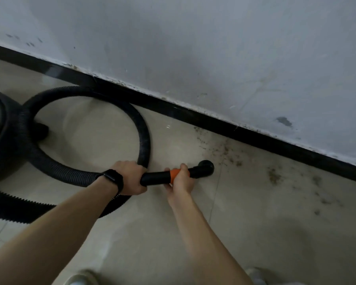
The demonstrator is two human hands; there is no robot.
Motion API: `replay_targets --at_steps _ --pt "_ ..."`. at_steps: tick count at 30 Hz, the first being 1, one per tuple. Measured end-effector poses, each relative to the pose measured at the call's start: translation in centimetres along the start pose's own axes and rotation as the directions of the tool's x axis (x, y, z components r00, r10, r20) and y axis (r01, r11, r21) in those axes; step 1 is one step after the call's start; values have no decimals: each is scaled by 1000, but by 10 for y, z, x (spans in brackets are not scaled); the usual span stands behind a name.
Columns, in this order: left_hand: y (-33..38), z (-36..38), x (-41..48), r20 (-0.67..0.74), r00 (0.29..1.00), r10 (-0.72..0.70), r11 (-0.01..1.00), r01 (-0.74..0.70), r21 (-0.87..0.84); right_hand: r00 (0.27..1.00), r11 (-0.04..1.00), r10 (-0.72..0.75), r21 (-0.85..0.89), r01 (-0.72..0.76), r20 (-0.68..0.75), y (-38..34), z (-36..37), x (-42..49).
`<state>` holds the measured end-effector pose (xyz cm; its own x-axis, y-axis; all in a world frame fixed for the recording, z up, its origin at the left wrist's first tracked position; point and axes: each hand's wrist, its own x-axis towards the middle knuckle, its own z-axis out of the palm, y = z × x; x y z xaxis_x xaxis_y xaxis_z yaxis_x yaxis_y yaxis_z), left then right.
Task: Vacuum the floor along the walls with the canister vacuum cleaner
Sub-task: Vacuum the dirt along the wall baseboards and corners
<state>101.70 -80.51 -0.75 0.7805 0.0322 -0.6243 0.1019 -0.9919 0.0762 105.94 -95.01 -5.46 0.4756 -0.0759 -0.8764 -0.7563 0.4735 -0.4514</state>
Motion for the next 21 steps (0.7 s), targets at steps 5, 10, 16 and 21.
replay_targets --at_steps 5,10,16,21 --pt "32 16 4 2 996 93 996 -94 15 994 997 -78 -15 78 -80 -5 -30 -1" --pt "55 11 10 -12 980 196 977 -194 86 988 994 -99 23 102 -121 -19 -56 -9" --pt "84 0 28 -92 977 194 980 -188 65 985 980 -143 127 155 -100 -46 -54 -5" --pt "84 1 34 -87 980 179 984 -177 33 984 973 -146 163 161 -100 -42 -39 1"
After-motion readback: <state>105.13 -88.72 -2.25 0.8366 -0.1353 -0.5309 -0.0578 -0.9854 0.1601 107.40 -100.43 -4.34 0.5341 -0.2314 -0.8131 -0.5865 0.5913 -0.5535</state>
